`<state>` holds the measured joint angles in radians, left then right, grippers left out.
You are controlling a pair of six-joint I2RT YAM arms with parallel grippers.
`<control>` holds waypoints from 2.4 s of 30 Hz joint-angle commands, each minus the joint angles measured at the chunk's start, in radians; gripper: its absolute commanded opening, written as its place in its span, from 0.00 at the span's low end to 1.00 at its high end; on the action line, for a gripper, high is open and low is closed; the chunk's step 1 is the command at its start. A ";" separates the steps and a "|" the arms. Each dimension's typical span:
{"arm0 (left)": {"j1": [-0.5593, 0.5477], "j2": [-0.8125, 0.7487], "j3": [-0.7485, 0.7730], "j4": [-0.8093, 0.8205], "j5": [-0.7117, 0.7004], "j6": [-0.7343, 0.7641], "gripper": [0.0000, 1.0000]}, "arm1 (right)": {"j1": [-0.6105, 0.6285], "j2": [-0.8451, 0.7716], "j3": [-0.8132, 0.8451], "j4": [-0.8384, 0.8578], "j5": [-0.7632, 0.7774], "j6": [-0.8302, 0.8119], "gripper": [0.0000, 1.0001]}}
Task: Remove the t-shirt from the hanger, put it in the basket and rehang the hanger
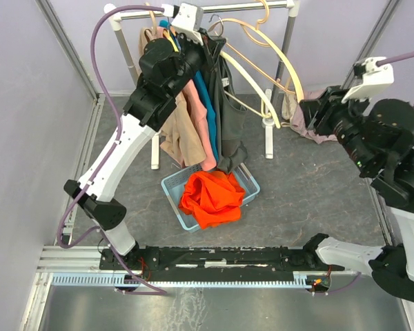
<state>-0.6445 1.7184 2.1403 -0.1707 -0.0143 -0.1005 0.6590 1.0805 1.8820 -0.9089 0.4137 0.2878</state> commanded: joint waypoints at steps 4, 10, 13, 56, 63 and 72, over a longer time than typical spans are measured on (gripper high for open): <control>-0.034 -0.096 -0.124 0.036 0.031 0.011 0.03 | 0.001 0.172 0.275 -0.056 -0.071 -0.073 0.54; -0.097 -0.068 -0.109 -0.029 0.005 0.070 0.03 | 0.001 0.308 0.371 -0.048 -0.177 -0.038 0.60; -0.118 -0.059 -0.102 -0.042 0.002 0.079 0.03 | 0.002 0.353 0.398 -0.051 -0.201 -0.028 0.61; -0.166 -0.040 0.001 -0.139 0.028 0.071 0.03 | 0.002 0.435 0.342 -0.054 -0.280 0.000 0.30; -0.182 -0.021 0.035 -0.159 0.001 0.071 0.03 | 0.001 0.444 0.353 -0.067 -0.286 -0.012 0.48; -0.193 -0.007 0.056 -0.165 -0.020 0.065 0.03 | 0.001 0.433 0.350 -0.077 -0.249 -0.031 0.16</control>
<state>-0.8318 1.7088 2.1361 -0.3882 -0.0200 0.0090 0.6609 1.5291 2.1975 -1.0042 0.1261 0.2745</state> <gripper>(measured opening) 0.063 0.242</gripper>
